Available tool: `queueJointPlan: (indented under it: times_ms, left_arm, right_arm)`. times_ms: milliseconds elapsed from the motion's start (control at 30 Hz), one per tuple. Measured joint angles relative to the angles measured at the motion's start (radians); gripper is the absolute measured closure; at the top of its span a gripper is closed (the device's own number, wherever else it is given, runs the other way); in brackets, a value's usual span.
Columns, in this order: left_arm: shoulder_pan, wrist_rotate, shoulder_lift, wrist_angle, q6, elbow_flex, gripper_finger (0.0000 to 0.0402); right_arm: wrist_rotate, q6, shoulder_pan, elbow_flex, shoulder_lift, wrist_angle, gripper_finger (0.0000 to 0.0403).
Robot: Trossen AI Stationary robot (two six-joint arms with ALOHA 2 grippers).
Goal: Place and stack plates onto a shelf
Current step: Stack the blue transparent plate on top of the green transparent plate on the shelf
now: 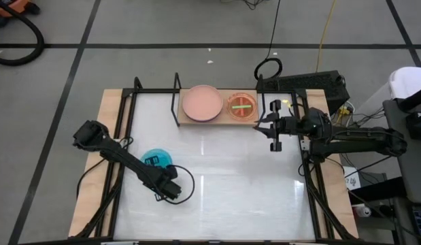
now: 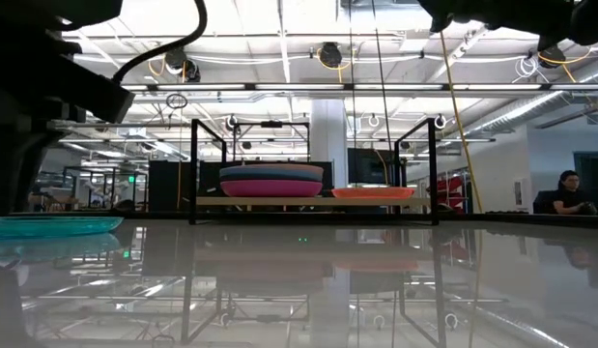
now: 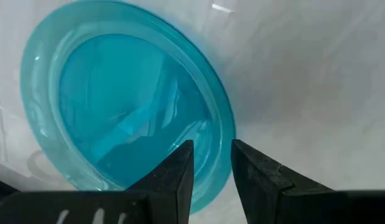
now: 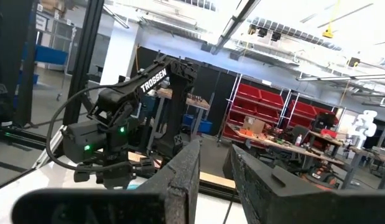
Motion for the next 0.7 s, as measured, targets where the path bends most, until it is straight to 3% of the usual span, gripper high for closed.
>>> queueJointPlan:
  times_ms: [267, 467, 700]
  left_arm:
    - [0.0, 0.014, -0.012, -0.034, 0.015, 0.0, 0.0289]
    - [-0.009, 0.045, -0.028, 0.06, 0.012, 0.0, 0.0289]
    - [-0.026, 0.035, -0.028, 0.117, -0.033, -0.03, 0.0289]
  right_arm:
    - [0.0, 0.0, 0.002, 0.0, 0.0, -0.015, 0.0328]
    - [0.003, 0.0, 0.002, 0.0, 0.0, -0.03, 0.0328]
    - [0.09, 0.0, 0.002, 0.0, 0.0, -0.07, 0.0328]
